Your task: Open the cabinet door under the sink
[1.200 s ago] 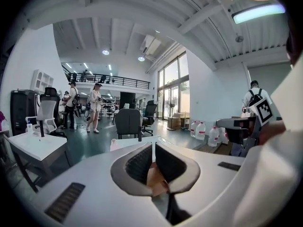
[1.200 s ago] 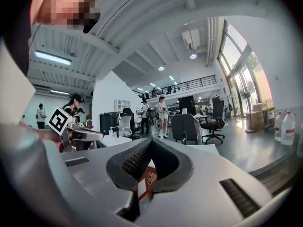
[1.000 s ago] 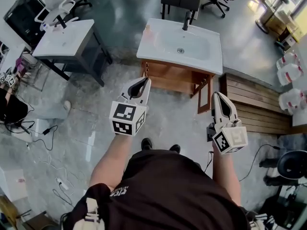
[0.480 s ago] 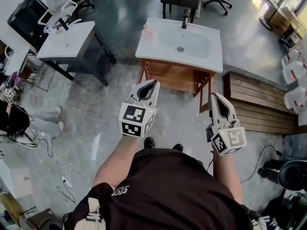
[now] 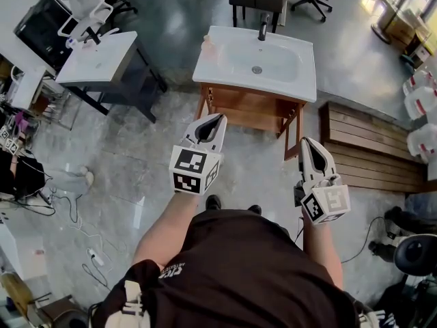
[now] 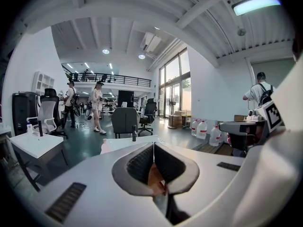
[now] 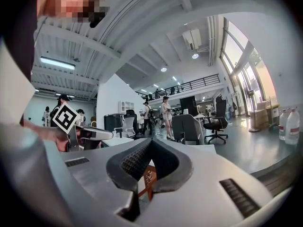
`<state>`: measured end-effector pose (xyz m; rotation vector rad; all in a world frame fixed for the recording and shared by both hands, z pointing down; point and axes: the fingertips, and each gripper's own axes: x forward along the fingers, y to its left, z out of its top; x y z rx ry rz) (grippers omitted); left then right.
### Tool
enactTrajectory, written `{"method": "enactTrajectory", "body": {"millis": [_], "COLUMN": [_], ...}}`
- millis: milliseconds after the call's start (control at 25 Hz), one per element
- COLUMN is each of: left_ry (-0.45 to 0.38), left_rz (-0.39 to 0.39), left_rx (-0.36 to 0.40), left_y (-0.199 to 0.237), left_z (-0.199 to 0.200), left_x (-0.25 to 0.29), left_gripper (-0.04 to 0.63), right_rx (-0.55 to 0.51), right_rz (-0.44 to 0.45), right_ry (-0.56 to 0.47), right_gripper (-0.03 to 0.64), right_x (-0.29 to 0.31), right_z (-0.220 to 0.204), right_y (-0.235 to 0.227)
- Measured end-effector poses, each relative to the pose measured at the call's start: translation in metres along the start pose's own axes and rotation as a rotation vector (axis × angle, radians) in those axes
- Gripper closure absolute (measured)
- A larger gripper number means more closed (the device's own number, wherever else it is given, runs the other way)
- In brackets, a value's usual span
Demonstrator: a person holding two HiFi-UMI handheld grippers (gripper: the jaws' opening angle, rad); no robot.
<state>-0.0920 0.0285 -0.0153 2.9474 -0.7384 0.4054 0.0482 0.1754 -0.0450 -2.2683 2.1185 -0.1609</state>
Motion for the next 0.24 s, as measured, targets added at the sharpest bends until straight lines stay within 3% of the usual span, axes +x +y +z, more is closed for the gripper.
{"method": "enactTrajectory", "body": {"millis": [240], "left_ry": [0.015], "left_rz": [-0.008], "left_rx": [-0.005], "left_y": [-0.013], "left_z": [-0.002], "left_x": [0.001], "left_gripper": [0.575], "right_rx": [0.018], "right_rz": [-0.004], "right_ry": [0.005], "right_gripper": [0.606], "right_x": [-0.012], "right_z": [-0.002], "right_y": [-0.007]}}
